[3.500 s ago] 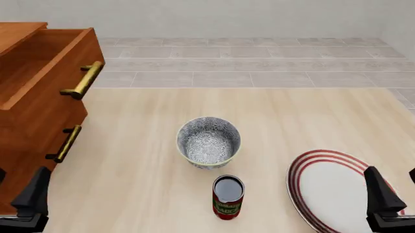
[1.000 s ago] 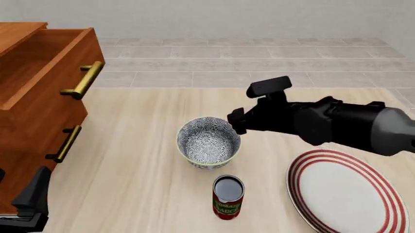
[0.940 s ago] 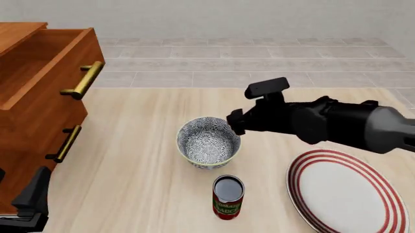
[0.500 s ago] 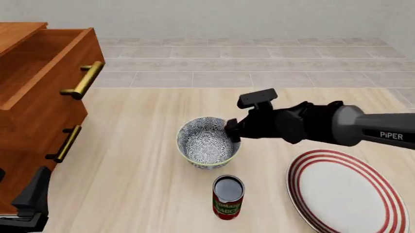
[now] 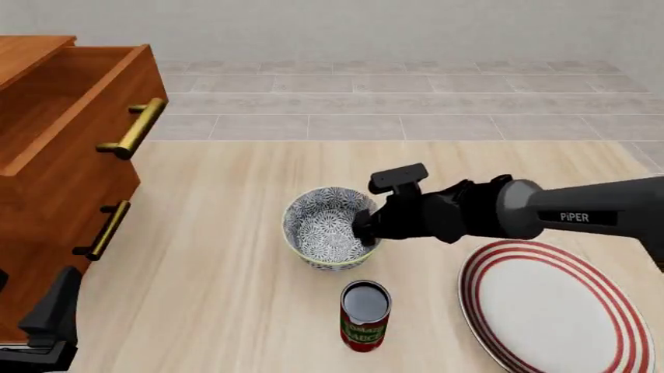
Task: Put the bowl on the plate.
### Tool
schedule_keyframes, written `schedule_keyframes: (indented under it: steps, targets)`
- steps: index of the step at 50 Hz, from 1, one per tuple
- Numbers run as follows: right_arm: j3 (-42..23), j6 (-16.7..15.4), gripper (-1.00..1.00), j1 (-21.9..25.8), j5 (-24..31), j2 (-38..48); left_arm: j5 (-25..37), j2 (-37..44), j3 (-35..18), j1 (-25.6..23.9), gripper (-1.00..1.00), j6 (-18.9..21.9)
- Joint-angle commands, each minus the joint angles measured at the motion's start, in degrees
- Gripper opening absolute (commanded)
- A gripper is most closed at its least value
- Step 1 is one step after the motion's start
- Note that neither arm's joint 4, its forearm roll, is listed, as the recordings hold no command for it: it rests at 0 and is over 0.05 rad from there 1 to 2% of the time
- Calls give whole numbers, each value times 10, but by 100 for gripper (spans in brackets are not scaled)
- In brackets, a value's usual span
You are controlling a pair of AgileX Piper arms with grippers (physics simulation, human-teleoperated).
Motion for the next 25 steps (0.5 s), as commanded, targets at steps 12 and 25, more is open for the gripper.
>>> schedule_keyframes:
  steps: [12, 25]
  targets:
    - [5, 12, 100, 10, -14, 23, 0, 0, 0, 0, 100, 0]
    - [10, 10, -100, 11, -20, 26, 0, 0, 0, 0, 100, 0]
